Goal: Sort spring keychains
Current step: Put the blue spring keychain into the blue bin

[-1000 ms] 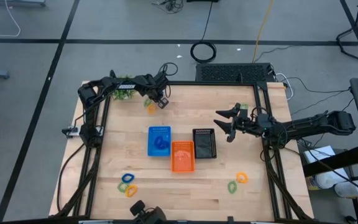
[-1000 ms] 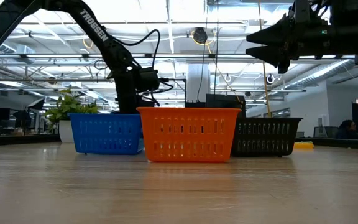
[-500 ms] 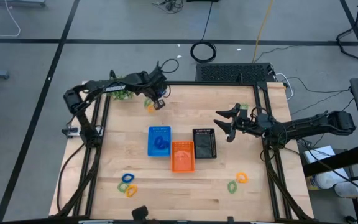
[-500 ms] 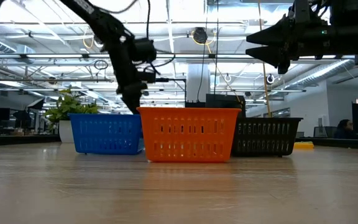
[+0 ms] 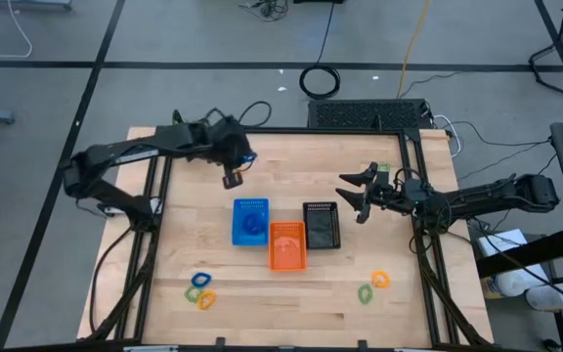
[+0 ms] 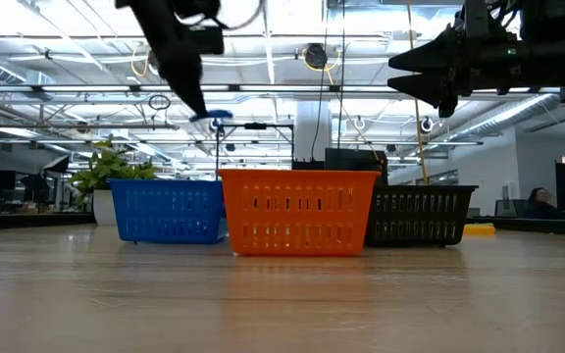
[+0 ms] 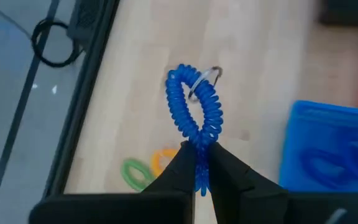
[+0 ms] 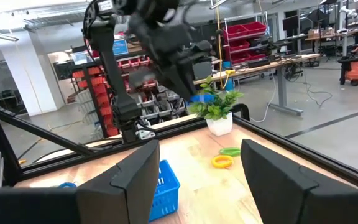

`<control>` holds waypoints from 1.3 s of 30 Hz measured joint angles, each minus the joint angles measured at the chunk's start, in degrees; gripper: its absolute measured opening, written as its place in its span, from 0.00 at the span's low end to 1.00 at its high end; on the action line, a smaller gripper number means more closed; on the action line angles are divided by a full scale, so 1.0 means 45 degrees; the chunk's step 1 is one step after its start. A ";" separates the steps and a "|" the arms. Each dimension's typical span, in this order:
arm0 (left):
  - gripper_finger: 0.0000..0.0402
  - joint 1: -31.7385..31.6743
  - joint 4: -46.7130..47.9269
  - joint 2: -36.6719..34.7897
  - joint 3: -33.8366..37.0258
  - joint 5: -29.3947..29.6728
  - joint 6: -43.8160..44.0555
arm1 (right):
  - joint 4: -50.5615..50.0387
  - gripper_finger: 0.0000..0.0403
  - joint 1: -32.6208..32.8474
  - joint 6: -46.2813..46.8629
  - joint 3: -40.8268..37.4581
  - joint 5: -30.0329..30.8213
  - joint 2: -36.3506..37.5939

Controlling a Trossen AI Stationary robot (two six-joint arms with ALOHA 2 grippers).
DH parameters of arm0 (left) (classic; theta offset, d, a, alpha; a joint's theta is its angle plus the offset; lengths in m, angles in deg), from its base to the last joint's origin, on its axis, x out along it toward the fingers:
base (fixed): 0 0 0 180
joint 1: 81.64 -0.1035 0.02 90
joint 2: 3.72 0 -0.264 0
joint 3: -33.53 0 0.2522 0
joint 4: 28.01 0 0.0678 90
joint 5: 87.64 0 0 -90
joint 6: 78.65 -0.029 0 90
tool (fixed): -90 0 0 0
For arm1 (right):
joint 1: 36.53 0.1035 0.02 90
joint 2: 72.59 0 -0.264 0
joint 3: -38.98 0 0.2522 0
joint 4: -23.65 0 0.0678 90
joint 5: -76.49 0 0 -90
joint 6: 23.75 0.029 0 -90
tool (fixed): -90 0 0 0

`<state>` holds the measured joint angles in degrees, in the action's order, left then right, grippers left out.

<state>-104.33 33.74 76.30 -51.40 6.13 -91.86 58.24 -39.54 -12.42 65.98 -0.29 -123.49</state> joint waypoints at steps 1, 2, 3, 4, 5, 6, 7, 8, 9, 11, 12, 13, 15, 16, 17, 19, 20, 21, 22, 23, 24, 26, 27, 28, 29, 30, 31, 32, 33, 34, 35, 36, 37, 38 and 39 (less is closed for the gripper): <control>0.06 0.0121 -0.0021 -0.0302 0.0071 -0.0168 0.0005 | -0.0002 0.53 0.0001 0.0000 -0.0002 0.0000 0.0000; 0.06 0.0201 -0.0112 -0.0634 0.0192 -0.0419 0.0007 | -0.0010 0.53 0.0001 0.0000 0.0002 0.0000 0.0000; 0.06 0.0259 -0.0140 -0.0955 0.0381 -0.0646 0.0047 | -0.0030 0.53 0.0001 0.0000 0.0000 -0.0005 0.0000; 0.06 0.0327 -0.0140 -0.1274 0.0629 -0.0950 0.0088 | -0.0037 0.53 0.0001 0.0000 -0.0001 -0.0001 0.0000; 0.06 0.0392 -0.0299 -0.1609 0.0932 -0.1279 0.0119 | -0.0045 0.53 0.0001 0.0000 0.0000 -0.0002 0.0000; 0.06 0.0436 -0.0618 -0.1976 0.1278 -0.1672 0.0175 | -0.0058 0.53 0.0001 0.0000 0.0003 -0.0005 0.0000; 0.06 0.0482 -0.0940 -0.2381 0.1685 -0.2067 0.0187 | -0.0066 0.53 0.0001 0.0000 0.0003 -0.0005 0.0000; 0.05 0.0508 -0.1225 -0.2834 0.2135 -0.2418 0.0213 | -0.0063 0.53 -0.0001 0.0000 0.0003 -0.0003 0.0000; 0.05 0.0526 -0.1501 -0.3310 0.2629 -0.2737 0.0304 | -0.0057 0.53 0.0001 0.0000 0.0003 -0.0005 0.0000; 0.05 0.0577 -0.2149 -0.4231 0.3626 -0.3228 0.0549 | -0.0053 0.53 0.0001 0.0000 0.0003 -0.0005 0.0000; 0.05 0.0589 -0.2308 -0.4723 0.4093 -0.3400 0.0766 | -0.0048 0.53 0.0001 0.0000 0.0003 -0.0005 0.0000; 0.05 0.0610 -0.2334 -0.5197 0.4458 -0.3580 0.1022 | -0.0047 0.53 -0.0001 0.0017 0.0003 -0.0005 0.0000; 0.05 0.0715 -0.2431 -0.6178 0.4989 -0.3808 0.1555 | -0.0047 0.53 0.0001 0.0084 0.0003 -0.0005 0.0000; 0.05 0.0797 -0.2425 -0.6647 0.5163 -0.3859 0.1762 | -0.0047 0.53 0.0001 0.0092 0.0003 -0.0005 0.0000; 0.05 0.0902 -0.2405 -0.7111 0.5288 -0.3911 0.1926 | -0.0042 0.53 0.0000 0.0097 0.0003 0.0000 0.0000; 0.05 0.1165 -0.2461 -0.8005 0.5379 -0.3959 0.2051 | -0.0045 0.53 0.0001 0.0086 0.0003 0.0008 0.0000; 0.05 0.1318 -0.2514 -0.8462 0.5381 -0.3962 0.2024 | -0.0044 0.53 0.0001 0.0070 0.0003 0.0010 0.0000; 0.05 0.1464 -0.2569 -0.8892 0.5381 -0.3968 0.1928 | -0.0042 0.53 0.0001 0.0039 0.0003 0.0011 0.0000; 0.05 0.1608 -0.2626 -0.9298 0.5381 -0.3977 0.1809 | -0.0042 0.53 0.0001 0.0034 0.0003 0.0015 0.0000; 0.05 0.1757 -0.2697 -0.9714 0.5381 -0.3979 0.1716 | -0.0042 0.53 0.0001 0.0032 0.0003 0.0015 0.0000; 0.05 0.1895 -0.2754 -1.0097 0.5381 -0.3982 0.1650 | -0.0042 0.53 -0.0001 0.0029 0.0003 0.0019 0.0000; 0.05 0.2176 -0.3298 -1.0812 0.5558 -0.4214 0.1618 | -0.0042 0.53 0.0001 0.0054 0.0003 0.0019 0.0000; 0.05 0.2298 -0.3727 -1.1190 0.5766 -0.4469 0.1665 | -0.0042 0.53 0.0001 0.0091 0.0003 0.0019 0.0000; 0.05 0.2422 -0.4228 -1.1582 0.6029 -0.4794 0.1742 | -0.0042 0.53 0.0000 0.0091 0.0003 0.0019 0.0000; 0.05 0.2542 -0.4776 -1.1927 0.6319 -0.5135 0.1869 | -0.0040 0.53 0.0001 0.0092 0.0003 0.0027 0.0000; 0.05 0.2664 -0.5408 -1.2236 0.6667 -0.5515 0.2057 | -0.0037 0.53 0.0001 0.0092 0.0003 0.0029 0.0000; 0.05 0.2789 -0.6013 -1.2513 0.7034 -0.5831 0.2289 | -0.0035 0.53 0.0001 0.0092 0.0003 0.0029 0.0000; 0.05 0.2911 -0.6444 -1.2757 0.7390 -0.6015 0.2516 | -0.0024 0.53 -0.0003 0.0092 0.0003 0.0031 0.0000; 0.05 0.3025 -0.6843 -1.2955 0.7737 -0.6126 0.2707 | -0.0007 0.53 0.0001 0.0092 0.0003 0.0035 0.0000; 0.05 0.3128 -0.7151 -1.3122 0.7987 -0.6155 0.2799 | 0.0008 0.53 0.0001 0.0097 0.0003 0.0039 0.0000; 0.05 0.3203 -0.7268 -1.3254 0.8193 -0.6164 0.2927 | 0.0017 0.53 0.0001 0.0097 0.0003 0.0038 0.0000; 0.05 0.3272 -0.7371 -1.3334 0.8373 -0.6165 0.3045 | 0.0017 0.53 -0.0001 0.0146 0.0003 0.0039 0.0000; 0.05 0.3337 -0.7466 -1.3341 0.8511 -0.6165 0.3186 | 0.0015 0.53 -0.0002 0.0195 0.0003 0.0039 0.0000; 0.05 0.3406 -0.7478 -1.3324 0.8632 -0.6164 0.3354 | 0.0012 0.53 -0.0003 0.0219 0.0003 0.0039 0.0000; 0.05 0.3465 -0.7430 -1.3274 0.8718 -0.6160 0.3521 | 0.0012 0.53 0.0001 0.0231 0.0003 0.0036 0.0000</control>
<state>-88.74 0.30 16.56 -12.17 -21.59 -76.01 58.29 -39.54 -11.38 65.99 -0.13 -123.49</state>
